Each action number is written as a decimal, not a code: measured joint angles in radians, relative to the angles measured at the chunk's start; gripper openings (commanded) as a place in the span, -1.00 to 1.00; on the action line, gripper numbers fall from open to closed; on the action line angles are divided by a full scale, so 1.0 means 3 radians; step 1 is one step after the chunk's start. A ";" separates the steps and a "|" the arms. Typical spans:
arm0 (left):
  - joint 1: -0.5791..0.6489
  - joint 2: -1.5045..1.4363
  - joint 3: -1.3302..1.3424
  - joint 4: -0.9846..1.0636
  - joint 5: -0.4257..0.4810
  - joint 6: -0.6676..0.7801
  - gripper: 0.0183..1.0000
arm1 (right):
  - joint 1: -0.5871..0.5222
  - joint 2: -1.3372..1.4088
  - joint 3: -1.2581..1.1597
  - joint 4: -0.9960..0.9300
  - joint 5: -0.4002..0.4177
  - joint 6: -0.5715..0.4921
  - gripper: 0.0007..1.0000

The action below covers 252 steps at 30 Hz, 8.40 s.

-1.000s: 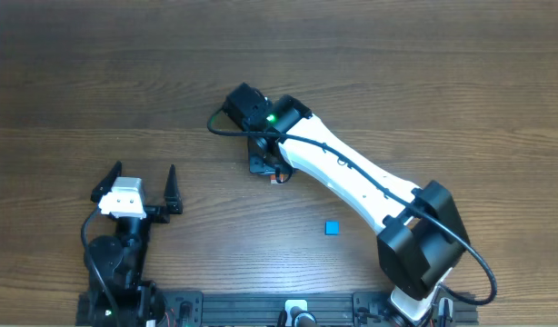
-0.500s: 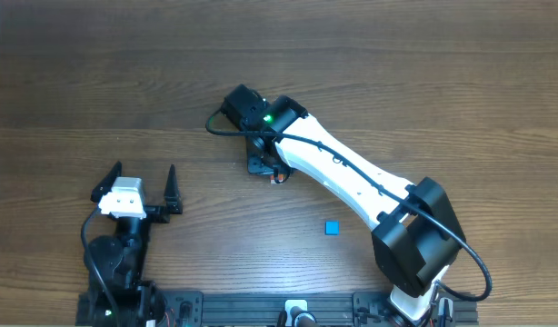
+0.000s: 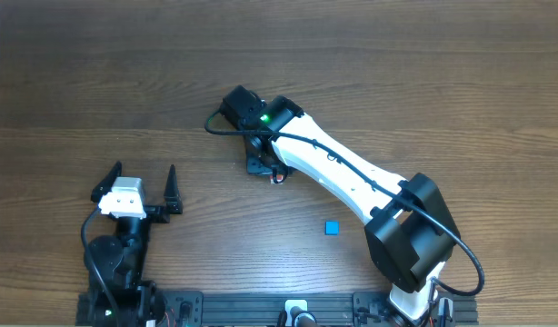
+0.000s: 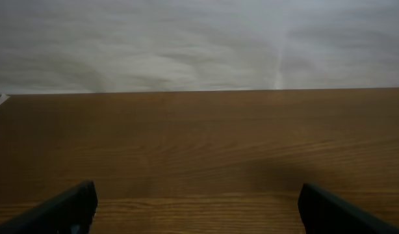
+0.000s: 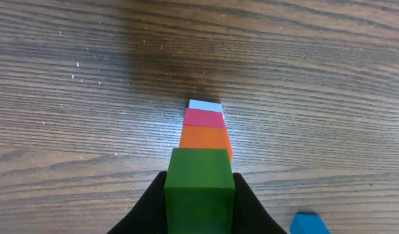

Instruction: Stack Cubes

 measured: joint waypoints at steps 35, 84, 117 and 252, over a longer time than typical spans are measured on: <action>0.0000 0.0000 0.0000 0.0000 -0.0001 0.0000 1.00 | 0.0390 -0.1142 -0.0263 -0.0633 0.0037 -0.0314 0.99; 0.0000 -0.0003 0.0000 0.0003 0.0023 0.0000 1.00 | 0.0034 -0.1776 -0.3081 0.1397 0.0137 0.0346 0.14; 0.0000 -0.0003 0.0000 0.0003 0.0023 0.0000 1.00 | 0.0034 -0.1703 -0.3082 0.1406 0.0135 0.0212 -0.39; 0.0000 -0.0003 0.0000 0.0001 0.0023 0.0000 1.00 | 0.0039 0.0017 0.0318 -0.0345 0.0033 0.0094 0.98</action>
